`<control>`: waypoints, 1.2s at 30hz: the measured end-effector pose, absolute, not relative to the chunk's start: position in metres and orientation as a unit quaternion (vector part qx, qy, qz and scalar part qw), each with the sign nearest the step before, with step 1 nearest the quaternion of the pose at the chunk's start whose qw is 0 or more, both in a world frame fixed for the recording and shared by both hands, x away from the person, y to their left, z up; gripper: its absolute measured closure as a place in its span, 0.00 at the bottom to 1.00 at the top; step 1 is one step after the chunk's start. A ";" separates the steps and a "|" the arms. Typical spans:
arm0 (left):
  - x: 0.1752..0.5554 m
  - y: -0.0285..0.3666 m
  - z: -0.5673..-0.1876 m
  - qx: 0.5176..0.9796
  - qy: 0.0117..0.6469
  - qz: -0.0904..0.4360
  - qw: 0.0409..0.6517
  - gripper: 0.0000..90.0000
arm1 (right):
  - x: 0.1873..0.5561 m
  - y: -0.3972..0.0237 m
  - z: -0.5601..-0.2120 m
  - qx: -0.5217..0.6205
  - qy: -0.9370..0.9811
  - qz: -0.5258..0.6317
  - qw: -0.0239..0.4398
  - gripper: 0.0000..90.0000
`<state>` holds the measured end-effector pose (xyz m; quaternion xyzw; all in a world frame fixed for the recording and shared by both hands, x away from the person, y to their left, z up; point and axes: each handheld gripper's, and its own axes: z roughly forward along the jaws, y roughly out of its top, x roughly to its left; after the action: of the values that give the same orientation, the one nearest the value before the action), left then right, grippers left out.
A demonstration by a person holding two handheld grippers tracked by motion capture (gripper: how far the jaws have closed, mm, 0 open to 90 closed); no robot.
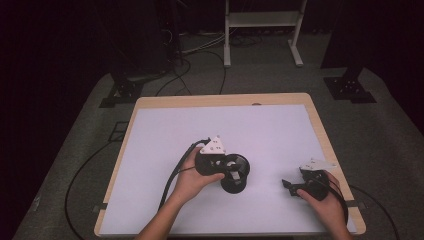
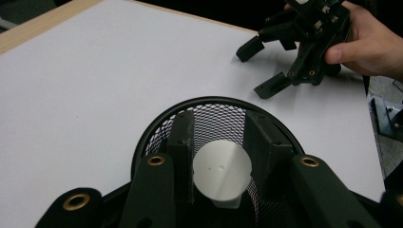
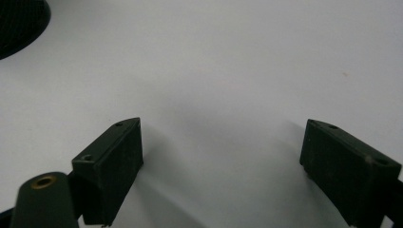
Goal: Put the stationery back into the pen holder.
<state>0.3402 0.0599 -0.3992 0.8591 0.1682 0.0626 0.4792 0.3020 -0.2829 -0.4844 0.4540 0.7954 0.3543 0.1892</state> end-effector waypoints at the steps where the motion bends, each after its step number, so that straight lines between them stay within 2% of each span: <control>1: 0.340 0.059 -0.400 0.859 0.168 0.061 0.479 0.72 | 0.302 -0.283 -0.484 0.454 0.795 0.354 0.189 0.15; 21: 0.341 0.057 -0.403 0.867 0.162 0.059 0.468 0.70 | 0.302 -0.283 -0.484 0.454 0.795 0.354 0.189 0.15; 31: 0.339 0.062 -0.395 0.856 0.168 0.050 0.487 0.65 | 0.302 -0.283 -0.484 0.454 0.795 0.354 0.189 0.15; 36: 0.339 0.066 -0.392 0.855 0.165 0.053 0.488 0.58 | 0.302 -0.283 -0.484 0.454 0.796 0.354 0.189 0.15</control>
<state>0.3388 0.0664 -0.3919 0.8552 0.1652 0.0531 0.4883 0.3020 -0.2830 -0.4844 0.4536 0.7955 0.3543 0.1894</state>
